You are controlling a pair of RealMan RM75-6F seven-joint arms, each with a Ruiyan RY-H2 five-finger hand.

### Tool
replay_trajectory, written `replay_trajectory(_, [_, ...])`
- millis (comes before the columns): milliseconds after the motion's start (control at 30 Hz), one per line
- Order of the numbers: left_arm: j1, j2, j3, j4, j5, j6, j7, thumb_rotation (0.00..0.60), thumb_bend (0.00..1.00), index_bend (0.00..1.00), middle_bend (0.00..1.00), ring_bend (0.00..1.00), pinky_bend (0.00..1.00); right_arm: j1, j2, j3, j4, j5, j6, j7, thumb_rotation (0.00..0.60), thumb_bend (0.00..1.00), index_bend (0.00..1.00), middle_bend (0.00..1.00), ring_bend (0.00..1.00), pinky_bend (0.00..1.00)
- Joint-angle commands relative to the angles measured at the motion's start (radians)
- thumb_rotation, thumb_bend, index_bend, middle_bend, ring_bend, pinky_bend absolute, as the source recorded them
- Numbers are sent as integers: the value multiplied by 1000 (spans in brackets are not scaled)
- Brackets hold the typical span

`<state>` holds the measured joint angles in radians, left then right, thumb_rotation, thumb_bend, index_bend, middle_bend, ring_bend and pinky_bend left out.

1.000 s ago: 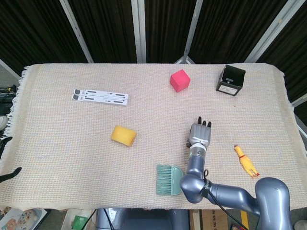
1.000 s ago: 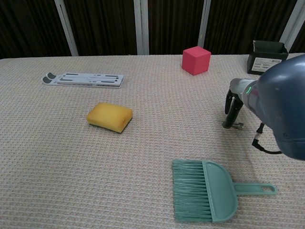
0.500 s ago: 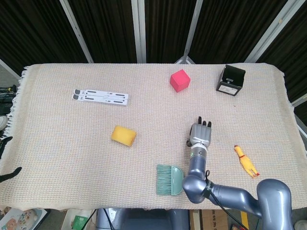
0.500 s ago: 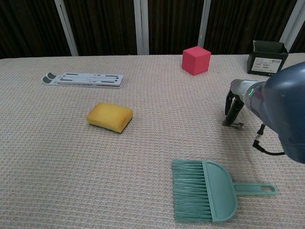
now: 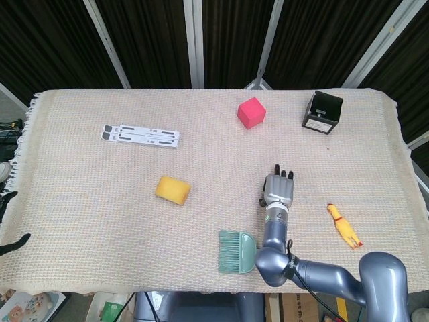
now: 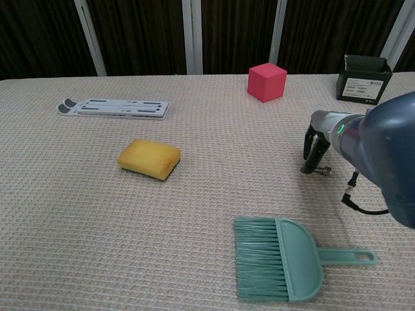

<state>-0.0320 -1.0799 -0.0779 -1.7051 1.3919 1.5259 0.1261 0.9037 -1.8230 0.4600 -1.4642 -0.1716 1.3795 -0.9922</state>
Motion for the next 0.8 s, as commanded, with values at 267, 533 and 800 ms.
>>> replay_trajectory(267, [0,1,-1,2,0,0,-6,600,236,168,0,0,0,-9,-10,-8,24,-16,-13,13,600,275,559,52,122,0])
replay_trajectory(533, [0,1,1,-1,0,-1,0,600,236,168,0,0,0,-17,-8,-12,24,-30,-16,14,600,311,569,53,122,0])
replay_trajectory(800, [0,-1,1,-1,1,1,2,600,236,168,0,0,0,-23,-2,-14,20,-16,-27,-1,600,311,570,53,122,0])
